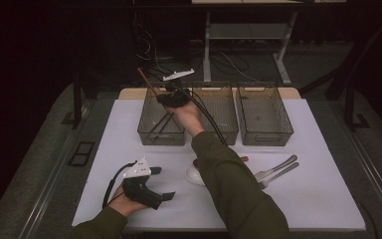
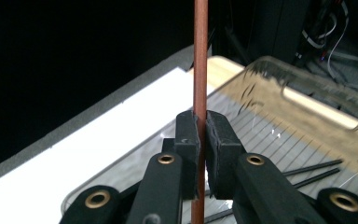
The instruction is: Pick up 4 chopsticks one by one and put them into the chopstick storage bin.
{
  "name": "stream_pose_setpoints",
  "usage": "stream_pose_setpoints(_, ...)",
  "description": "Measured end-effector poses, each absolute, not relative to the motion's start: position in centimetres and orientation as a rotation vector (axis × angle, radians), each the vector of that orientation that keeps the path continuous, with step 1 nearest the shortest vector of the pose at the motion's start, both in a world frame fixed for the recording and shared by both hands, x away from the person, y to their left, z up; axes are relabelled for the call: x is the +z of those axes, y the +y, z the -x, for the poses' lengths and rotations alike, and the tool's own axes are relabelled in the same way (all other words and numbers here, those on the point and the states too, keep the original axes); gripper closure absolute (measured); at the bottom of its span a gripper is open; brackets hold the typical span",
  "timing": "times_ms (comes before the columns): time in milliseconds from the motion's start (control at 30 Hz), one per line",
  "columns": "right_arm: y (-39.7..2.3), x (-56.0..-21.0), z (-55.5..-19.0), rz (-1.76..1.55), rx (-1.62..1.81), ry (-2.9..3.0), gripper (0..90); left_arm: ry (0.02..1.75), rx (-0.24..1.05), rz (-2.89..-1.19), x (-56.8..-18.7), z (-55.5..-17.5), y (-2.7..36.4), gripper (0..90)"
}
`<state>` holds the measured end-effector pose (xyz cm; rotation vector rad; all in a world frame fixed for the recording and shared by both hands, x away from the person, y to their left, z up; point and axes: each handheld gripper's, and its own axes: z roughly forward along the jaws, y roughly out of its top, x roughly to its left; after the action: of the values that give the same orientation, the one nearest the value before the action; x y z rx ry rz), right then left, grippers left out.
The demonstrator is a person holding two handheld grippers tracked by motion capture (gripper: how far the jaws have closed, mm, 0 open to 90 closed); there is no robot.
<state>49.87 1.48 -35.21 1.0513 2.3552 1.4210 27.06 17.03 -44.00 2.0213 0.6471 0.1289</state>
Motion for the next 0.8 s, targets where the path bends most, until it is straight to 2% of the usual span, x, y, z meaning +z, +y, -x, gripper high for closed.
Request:
stream_pose_setpoints(567,2.4,-38.4,-50.6,-1.151,1.180,2.490,82.6,0.639,0.124,-2.028,-44.0,-27.0,16.9,0.0)
stream_pose_setpoints(800,2.2,-38.2,-50.7,-1.138,1.158,2.510,66.3,0.639,0.123,-2.028,-44.0,-27.0,16.9,0.0)
